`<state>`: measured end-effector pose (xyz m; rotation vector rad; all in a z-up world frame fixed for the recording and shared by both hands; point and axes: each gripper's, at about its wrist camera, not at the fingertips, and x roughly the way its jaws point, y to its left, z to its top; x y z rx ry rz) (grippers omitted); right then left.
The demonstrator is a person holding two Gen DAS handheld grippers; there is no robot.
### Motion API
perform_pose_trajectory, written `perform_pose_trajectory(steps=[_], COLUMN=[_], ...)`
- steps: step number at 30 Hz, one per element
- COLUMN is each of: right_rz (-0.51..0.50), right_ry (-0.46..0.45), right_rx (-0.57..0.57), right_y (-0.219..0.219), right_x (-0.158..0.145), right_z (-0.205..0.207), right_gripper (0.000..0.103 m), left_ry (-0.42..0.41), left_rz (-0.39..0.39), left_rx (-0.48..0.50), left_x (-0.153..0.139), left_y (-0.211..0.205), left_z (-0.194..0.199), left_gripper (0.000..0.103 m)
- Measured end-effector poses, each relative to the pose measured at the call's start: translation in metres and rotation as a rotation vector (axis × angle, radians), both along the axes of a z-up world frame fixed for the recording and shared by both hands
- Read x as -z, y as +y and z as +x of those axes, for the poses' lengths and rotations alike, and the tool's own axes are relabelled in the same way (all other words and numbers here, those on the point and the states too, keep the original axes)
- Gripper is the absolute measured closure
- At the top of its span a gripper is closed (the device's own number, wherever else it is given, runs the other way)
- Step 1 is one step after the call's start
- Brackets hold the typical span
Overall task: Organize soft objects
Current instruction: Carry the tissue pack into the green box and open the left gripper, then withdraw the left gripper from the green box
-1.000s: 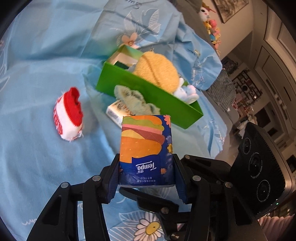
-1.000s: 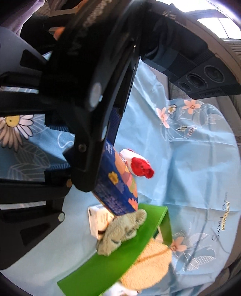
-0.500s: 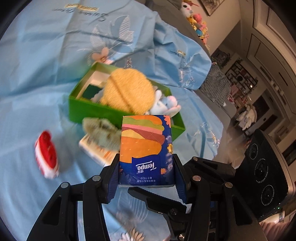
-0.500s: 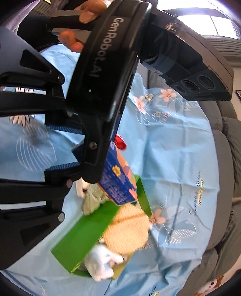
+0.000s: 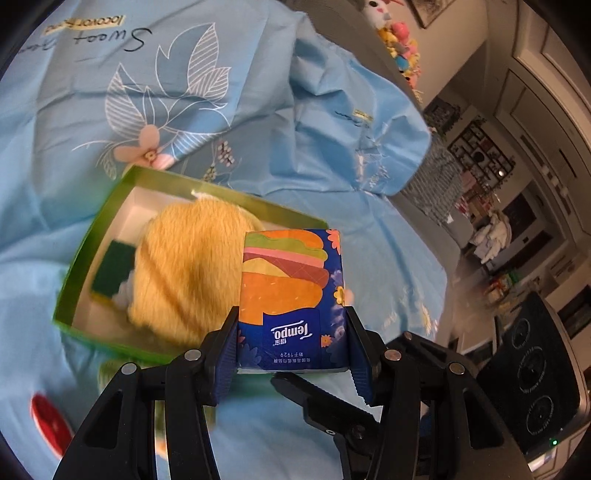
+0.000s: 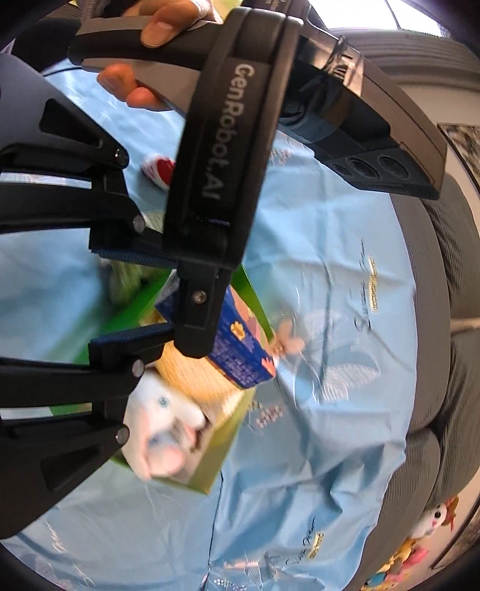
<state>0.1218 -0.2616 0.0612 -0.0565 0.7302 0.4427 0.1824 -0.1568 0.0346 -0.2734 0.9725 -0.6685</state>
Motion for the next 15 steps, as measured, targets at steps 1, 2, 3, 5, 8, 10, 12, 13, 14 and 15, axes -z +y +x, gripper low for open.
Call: perform_pose_trajectory(steps=[1, 2, 3, 5, 8, 10, 12, 13, 14, 15], right_rz=[0.003, 0.009, 0.016, 0.034, 0.033, 0.022, 0.003, -0.011, -0.021, -0.032], right_ry=[0.0, 0.007, 0.016, 0.04, 0.09, 0.123, 0.153, 0.16, 0.168, 0.176], right_rx=[0.012, 0.023, 0.031, 0.049, 0.076, 0.082, 0.083, 0.082, 0.082, 0.083], right_y=[-0.002, -0.006, -0.009, -0.015, -0.018, -0.016, -0.014, -0.012, -0.011, -0.01], right_x=[0.002, 0.003, 0.004, 0.009, 0.02, 0.028, 0.036, 0.039, 0.042, 0.044], right_z=[0.007, 0.015, 0.022, 0.039, 0.062, 0.072, 0.082, 0.085, 0.087, 0.09], right_gripper=[0.072, 0.072, 0.072, 0.072, 0.072, 0.072, 0.073, 0.073, 0.073, 0.071], left_ry=[0.006, 0.009, 0.008, 0.011, 0.032, 0.046, 0.049, 0.055, 0.063, 0.067], left_rz=[0.005, 0.014, 0.028, 0.065, 0.113, 0.149, 0.185, 0.197, 0.204, 0.209], left_rx=[-0.005, -0.009, -0.016, -0.031, -0.063, -0.076, -0.09, -0.093, -0.097, -0.098], left_x=[0.001, 0.002, 0.003, 0.007, 0.018, 0.026, 0.033, 0.037, 0.039, 0.041], left_y=[-0.003, -0.006, -0.009, -0.015, -0.019, -0.02, -0.021, -0.021, -0.02, -0.02], left_z=[0.008, 0.015, 0.022, 0.036, 0.055, 0.064, 0.07, 0.074, 0.076, 0.078], left_gripper=[0.05, 0.05, 0.05, 0.05, 0.05, 0.05, 0.05, 0.05, 0.05, 0.05])
